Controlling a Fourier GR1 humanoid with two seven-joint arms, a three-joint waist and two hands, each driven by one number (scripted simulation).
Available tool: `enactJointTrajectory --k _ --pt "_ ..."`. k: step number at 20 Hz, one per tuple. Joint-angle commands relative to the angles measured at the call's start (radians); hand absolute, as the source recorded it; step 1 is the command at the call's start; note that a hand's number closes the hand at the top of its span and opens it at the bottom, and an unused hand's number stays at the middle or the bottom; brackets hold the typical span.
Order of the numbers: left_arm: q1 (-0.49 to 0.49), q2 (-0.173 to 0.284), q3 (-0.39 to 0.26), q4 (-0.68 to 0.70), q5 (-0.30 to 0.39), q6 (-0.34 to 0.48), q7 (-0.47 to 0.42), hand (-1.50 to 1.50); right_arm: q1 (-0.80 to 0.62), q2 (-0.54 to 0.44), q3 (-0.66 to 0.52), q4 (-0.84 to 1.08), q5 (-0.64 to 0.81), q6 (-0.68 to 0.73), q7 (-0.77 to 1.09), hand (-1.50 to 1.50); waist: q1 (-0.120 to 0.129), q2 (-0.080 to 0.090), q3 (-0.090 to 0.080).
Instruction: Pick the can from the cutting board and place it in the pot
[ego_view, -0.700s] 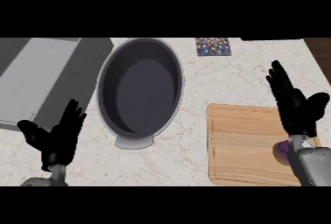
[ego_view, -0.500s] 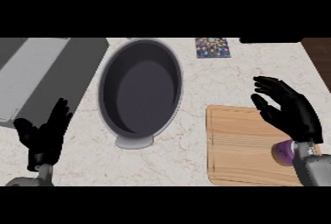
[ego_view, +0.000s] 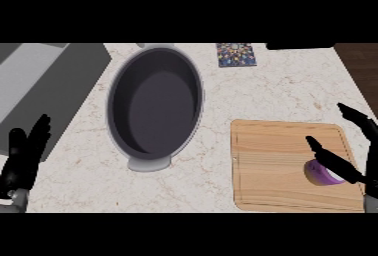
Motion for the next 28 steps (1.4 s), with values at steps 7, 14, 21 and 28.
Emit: enactJointTrajectory --k 7,14,21,28 --pt "-0.046 0.006 -0.015 -0.023 -0.049 -0.008 0.107 0.0 0.352 -0.16 0.016 -0.383 0.262 0.042 0.25 -1.5 0.015 0.003 -0.005" --pt "-0.095 0.002 -0.002 0.016 -0.064 -0.013 0.101 0.0 0.401 -0.342 -0.004 -0.585 0.329 0.329 0.645 -1.5 0.021 0.009 -0.008" --pt "-0.071 -0.012 -0.018 -0.02 -0.076 -0.029 0.119 0.0 0.304 -0.42 0.051 -0.648 0.157 0.625 0.937 -1.5 0.055 0.009 -0.004" --pt "-0.046 -0.031 0.038 0.009 -0.08 -0.077 0.072 0.0 0.169 -0.369 0.05 -0.642 0.121 0.765 1.144 -1.5 0.046 0.007 -0.002"
